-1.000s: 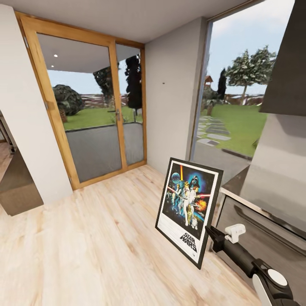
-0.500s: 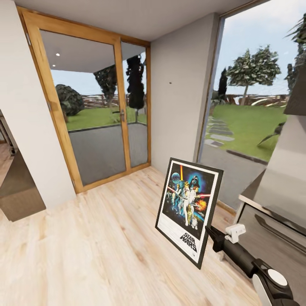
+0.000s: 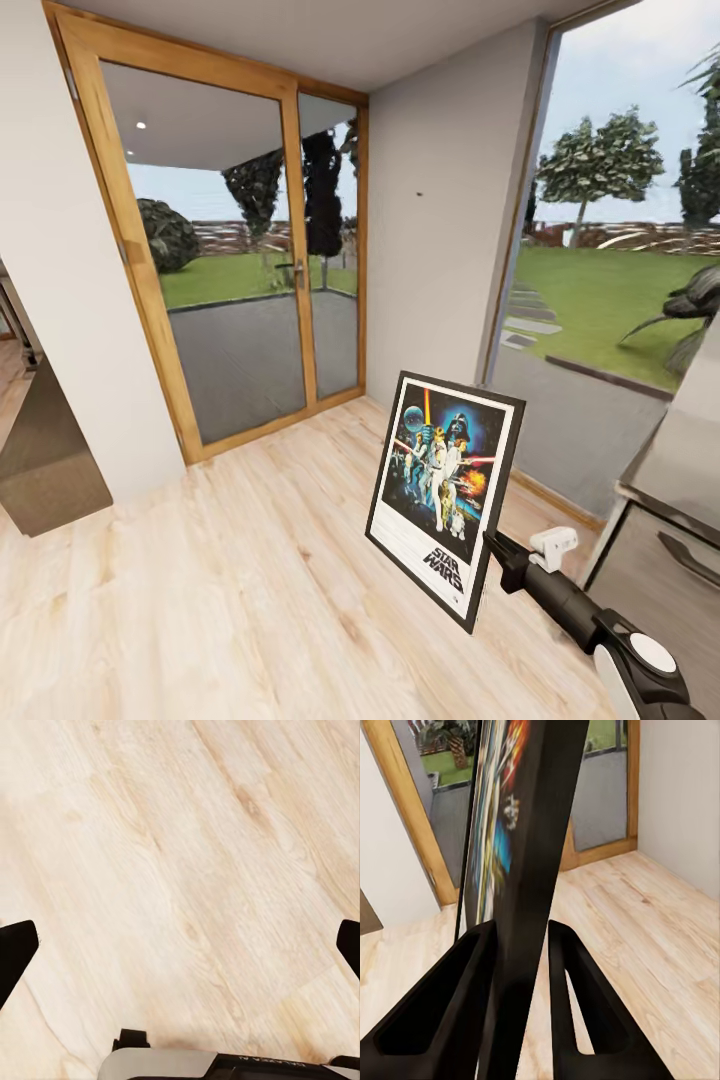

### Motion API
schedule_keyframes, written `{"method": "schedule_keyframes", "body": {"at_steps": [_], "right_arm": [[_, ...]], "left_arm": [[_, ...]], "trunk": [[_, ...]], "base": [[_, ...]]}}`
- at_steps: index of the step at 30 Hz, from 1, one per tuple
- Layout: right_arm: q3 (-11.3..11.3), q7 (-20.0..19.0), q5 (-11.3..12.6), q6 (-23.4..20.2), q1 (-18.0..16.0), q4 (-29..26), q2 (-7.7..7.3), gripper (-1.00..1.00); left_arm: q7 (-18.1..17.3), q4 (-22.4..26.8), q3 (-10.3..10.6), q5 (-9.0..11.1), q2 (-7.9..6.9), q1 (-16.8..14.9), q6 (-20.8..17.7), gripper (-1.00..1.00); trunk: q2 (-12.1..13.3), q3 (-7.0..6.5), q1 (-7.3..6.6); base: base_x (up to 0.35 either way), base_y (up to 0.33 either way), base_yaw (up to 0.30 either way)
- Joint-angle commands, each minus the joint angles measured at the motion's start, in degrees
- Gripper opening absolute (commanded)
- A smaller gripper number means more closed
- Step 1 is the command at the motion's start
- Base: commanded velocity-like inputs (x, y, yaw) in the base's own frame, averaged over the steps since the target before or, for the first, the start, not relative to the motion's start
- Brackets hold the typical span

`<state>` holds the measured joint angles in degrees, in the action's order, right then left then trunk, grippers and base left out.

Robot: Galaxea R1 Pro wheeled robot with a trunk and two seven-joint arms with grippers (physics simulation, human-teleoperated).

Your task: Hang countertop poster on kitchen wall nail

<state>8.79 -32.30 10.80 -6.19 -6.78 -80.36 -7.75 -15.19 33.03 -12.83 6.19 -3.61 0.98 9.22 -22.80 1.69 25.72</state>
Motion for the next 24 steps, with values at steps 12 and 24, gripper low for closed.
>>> {"method": "schedule_keyframes", "body": {"at_steps": [12,24], "right_arm": [[0.1,-0.4,0.7,-0.7,0.0,-0.1,0.01,-1.00],[0.1,-0.4,0.7,-0.6,0.0,-0.1,0.01,-1.00]], "left_arm": [[-0.5,0.0,-0.1,0.6,0.00,0.0,-0.1,1.00],[-0.5,0.0,-0.1,0.6,0.00,0.0,-0.1,1.00]], "trunk": [[-0.1,0.11,0.06],[-0.1,0.11,0.06]], "base": [[0.275,0.239,0.000],[0.304,0.186,0.000]]}}
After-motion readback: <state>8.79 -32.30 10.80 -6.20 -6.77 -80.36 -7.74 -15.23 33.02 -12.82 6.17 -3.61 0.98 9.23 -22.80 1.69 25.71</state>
